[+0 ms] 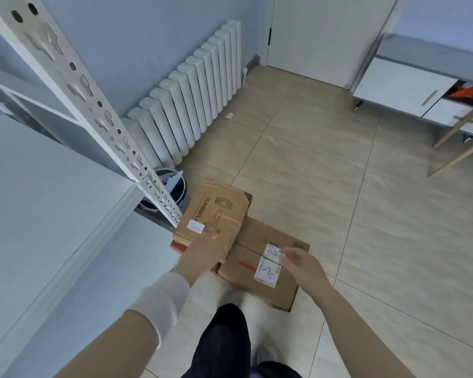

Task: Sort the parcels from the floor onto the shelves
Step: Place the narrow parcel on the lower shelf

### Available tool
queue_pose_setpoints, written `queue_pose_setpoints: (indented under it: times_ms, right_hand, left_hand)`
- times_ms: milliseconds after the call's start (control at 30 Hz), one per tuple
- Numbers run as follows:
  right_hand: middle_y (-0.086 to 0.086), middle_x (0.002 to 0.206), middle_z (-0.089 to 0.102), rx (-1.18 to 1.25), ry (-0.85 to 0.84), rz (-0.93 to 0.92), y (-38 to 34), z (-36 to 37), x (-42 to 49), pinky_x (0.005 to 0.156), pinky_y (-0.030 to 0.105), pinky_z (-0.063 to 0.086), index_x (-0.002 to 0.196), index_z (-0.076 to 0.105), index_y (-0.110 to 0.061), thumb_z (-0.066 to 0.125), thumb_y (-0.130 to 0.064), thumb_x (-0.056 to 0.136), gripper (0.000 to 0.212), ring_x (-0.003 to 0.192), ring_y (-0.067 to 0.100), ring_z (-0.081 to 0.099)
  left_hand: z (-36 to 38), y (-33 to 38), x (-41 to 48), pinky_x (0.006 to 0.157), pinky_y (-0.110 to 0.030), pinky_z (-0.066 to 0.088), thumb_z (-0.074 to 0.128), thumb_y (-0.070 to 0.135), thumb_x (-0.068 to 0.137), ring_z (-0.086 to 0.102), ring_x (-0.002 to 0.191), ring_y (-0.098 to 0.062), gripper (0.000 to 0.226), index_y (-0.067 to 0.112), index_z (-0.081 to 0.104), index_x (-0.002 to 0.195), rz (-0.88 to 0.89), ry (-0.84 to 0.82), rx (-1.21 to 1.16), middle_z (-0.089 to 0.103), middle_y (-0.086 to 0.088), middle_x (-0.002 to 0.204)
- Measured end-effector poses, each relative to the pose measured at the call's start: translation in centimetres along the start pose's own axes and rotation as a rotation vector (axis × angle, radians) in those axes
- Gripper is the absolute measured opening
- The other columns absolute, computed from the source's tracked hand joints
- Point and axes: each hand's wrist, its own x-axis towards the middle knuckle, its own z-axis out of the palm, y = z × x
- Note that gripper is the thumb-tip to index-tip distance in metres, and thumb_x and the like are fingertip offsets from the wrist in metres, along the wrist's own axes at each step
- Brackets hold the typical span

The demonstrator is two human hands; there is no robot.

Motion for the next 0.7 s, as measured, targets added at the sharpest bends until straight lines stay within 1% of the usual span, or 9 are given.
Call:
queue_pose_setpoints:
  times_ms: [100,167,233,300,367,433,500,567,700]
  right_hand:
    - [-0.001,0.137,0.050,0.113,-0.019,0.131,0.0,3.0,2.4,0.090,0.023,0.035,0.134,0.049,-0.016,0.055,-0.036,0.092,0.047,0.118,0.013,0.050]
    - [-0.002,0.134,0.050,0.184,-0.043,0.214,-0.1,4.8,3.8,0.087,0.024,0.035,0.135,0.046,-0.017,0.056,-0.036,0.092,0.048,0.108,0.011,0.052]
    - [-0.001,0.134,0.049,0.238,-0.067,0.270,-0.1,6.3,5.3,0.091,0.026,0.037,0.137,0.042,-0.019,0.056,-0.040,0.091,0.052,0.105,0.010,0.050]
    - [0.000,0.138,0.048,0.265,-0.077,0.304,0.1,7.6,7.0,0.097,0.028,0.036,0.139,0.038,-0.021,0.056,-0.045,0.089,0.058,0.115,0.013,0.048]
    - [0.000,0.139,0.046,0.291,-0.079,0.334,0.2,8.8,8.8,0.100,0.029,0.035,0.141,0.035,-0.022,0.056,-0.047,0.088,0.061,0.124,0.017,0.047]
    - [0.000,0.140,0.044,0.328,-0.085,0.369,0.2,9.9,10.7,0.103,0.031,0.034,0.142,0.033,-0.023,0.056,-0.045,0.089,0.062,0.127,0.018,0.044]
    - [0.000,0.141,0.043,0.372,-0.090,0.390,0.5,11.0,12.6,0.100,0.029,0.034,0.144,0.031,-0.022,0.057,-0.044,0.089,0.064,0.128,0.018,0.042]
    - [0.000,0.143,0.043,0.421,-0.091,0.406,1.1,12.1,14.6,0.102,0.030,0.034,0.146,0.029,-0.023,0.058,-0.045,0.088,0.068,0.130,0.017,0.041]
    - [-0.003,0.147,0.037,0.474,-0.129,0.408,2.2,14.0,18.1,0.108,0.033,0.029,0.148,0.022,-0.027,0.059,-0.048,0.085,0.076,0.135,0.017,0.035]
  left_hand:
    - [-1.1,-1.7,3.4,0.073,-0.020,0.037,0.048,0.025,0.095,0.051,0.101,-0.017,0.042,0.017,0.040,0.135,-0.020,0.019,-0.027,0.053,-0.005,0.131]
    - [-1.9,-3.0,5.5,0.082,-0.024,0.036,0.048,0.026,0.095,0.051,0.105,-0.020,0.042,0.018,0.041,0.135,-0.045,0.048,-0.046,0.053,-0.005,0.130]
    - [-2.3,-4.5,7.9,0.093,-0.031,0.043,0.052,0.030,0.092,0.055,0.111,-0.024,0.044,0.024,0.042,0.134,-0.037,0.060,-0.104,0.055,-0.002,0.130]
    - [-2.2,-6.4,11.0,0.089,-0.042,0.052,0.056,0.040,0.085,0.061,0.105,-0.019,0.046,0.039,0.042,0.129,0.001,0.082,-0.149,0.060,0.004,0.124]
    - [-1.2,-9.0,14.4,0.080,-0.042,0.056,0.056,0.046,0.082,0.063,0.096,-0.014,0.047,0.044,0.043,0.127,0.009,0.121,-0.150,0.063,0.012,0.111]
    - [-0.7,-10.4,16.4,0.079,-0.043,0.057,0.052,0.052,0.079,0.064,0.092,-0.014,0.042,0.043,0.050,0.120,-0.003,0.163,-0.142,0.065,0.013,0.102]
    - [-0.3,-11.5,17.9,0.082,-0.043,0.056,0.051,0.055,0.077,0.063,0.097,-0.014,0.044,0.043,0.051,0.119,-0.026,0.198,-0.156,0.064,0.012,0.106]
    - [0.0,-12.5,19.2,0.086,-0.044,0.055,0.053,0.055,0.078,0.061,0.104,-0.015,0.048,0.041,0.049,0.124,-0.038,0.225,-0.194,0.062,0.012,0.114]
    - [-0.6,-10.8,19.5,0.098,-0.048,0.047,0.058,0.040,0.087,0.054,0.114,-0.023,0.045,0.027,0.046,0.128,-0.081,0.330,-0.212,0.056,0.004,0.125]
